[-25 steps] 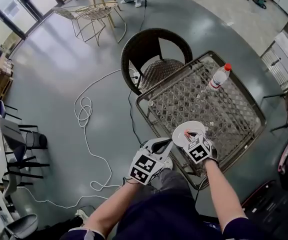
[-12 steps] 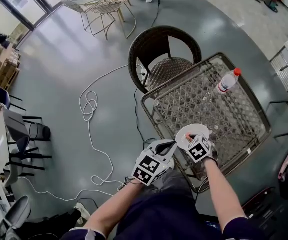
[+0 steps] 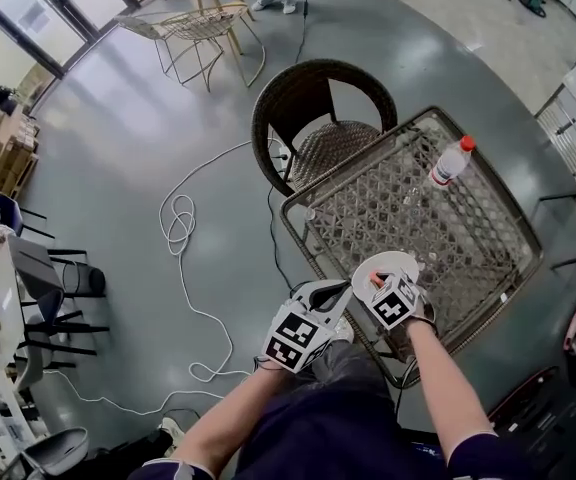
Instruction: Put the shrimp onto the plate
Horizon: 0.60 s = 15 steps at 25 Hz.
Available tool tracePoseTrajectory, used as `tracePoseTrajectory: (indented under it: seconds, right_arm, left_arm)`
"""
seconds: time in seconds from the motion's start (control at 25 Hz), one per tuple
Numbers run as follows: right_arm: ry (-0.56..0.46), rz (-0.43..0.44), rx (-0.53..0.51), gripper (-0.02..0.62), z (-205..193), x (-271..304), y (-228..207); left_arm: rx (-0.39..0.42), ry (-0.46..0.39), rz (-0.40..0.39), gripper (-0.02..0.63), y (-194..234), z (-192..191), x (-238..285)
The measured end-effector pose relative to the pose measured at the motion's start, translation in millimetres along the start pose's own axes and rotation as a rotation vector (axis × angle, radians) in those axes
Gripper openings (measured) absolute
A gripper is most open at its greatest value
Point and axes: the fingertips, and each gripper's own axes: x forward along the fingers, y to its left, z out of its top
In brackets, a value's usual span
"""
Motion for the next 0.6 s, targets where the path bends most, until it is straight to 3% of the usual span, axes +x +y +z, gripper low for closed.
tracePoseTrajectory:
  seconds: [0.2,0.32,0.6]
  right_arm:
    - [-0.025,0.001,0.057,0.074,0,3,-5]
    - [-0.068,-0.023,0.162,0.076,6,-13,-10]
    - [-0.33,-0.158,0.45,0.075,44,-88,-38]
  left_arm:
    - [0.029,-0.011,-0.041,0.009,7,8,0]
    - [0.055,-0.025,-0.105,0.009,5,19,-4]
    - [0.117,-0.081,-0.257,0.009,-3,58,-14]
